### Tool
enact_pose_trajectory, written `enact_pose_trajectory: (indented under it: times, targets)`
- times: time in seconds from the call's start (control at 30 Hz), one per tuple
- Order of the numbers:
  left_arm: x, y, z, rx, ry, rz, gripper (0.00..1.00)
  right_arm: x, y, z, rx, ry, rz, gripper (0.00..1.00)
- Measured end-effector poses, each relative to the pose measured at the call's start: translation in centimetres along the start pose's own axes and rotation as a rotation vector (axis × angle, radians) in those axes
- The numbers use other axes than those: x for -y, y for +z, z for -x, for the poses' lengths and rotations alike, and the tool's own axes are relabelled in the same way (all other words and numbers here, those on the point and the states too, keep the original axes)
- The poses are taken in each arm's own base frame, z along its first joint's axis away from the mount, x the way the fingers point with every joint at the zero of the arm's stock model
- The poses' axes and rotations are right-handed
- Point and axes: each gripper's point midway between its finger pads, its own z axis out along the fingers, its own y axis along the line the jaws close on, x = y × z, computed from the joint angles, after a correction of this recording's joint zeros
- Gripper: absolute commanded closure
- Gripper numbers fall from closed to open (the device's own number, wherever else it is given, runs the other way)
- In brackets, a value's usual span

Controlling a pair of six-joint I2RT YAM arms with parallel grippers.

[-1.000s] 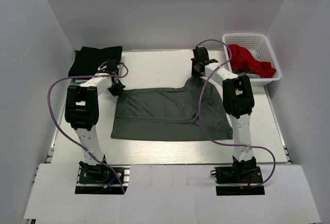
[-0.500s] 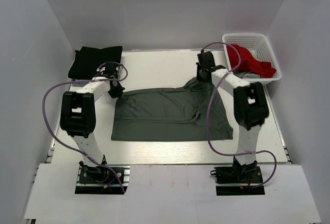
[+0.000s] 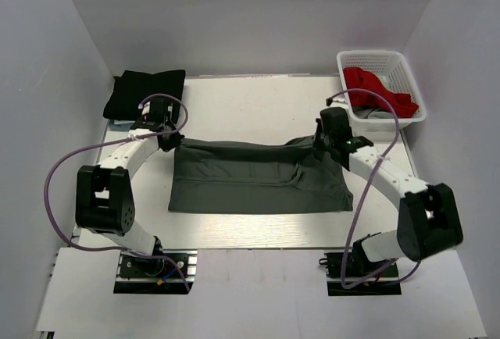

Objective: Fold and stack the t-shirts
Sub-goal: Fold the other side of the tshirt into a rectangle

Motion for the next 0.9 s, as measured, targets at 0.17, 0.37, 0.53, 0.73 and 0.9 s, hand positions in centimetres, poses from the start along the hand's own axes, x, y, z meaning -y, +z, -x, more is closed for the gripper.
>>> enact_pose_trajectory:
  times: [0.17,0.37,0.53,0.73,0.9]
  targets:
    - [-0.6,-1.2,-1.3,-0.014,0.009,-0.032,1.00,0.8,-2.8,-1.3,0.031,0.030,0.011,1.00]
    - [-2.0,-1.6,-3.5,-0.052,0.007,-0.023,1.00,1.2,-4.3,-3.8,0.016,0.062,0.034,1.00]
    - [-3.8,-2.0,-6.1,-0.085,-0.003,-0.001,0.71,1.6,-4.8,-8.2,-0.085,0.073,0.055,0.60]
    - [-6.3,-3.6,-7.7,-0.113,-0.058,0.097,0.00,2.5,-6.6,-14.9,-0.290,0.096,0.063,0.10]
    - [-5.8,-6.7,-5.3,-0.024,-0.131,0.071,0.00,2.4,-8.6,-13.7,-0.246,0.082,0.103,0.10]
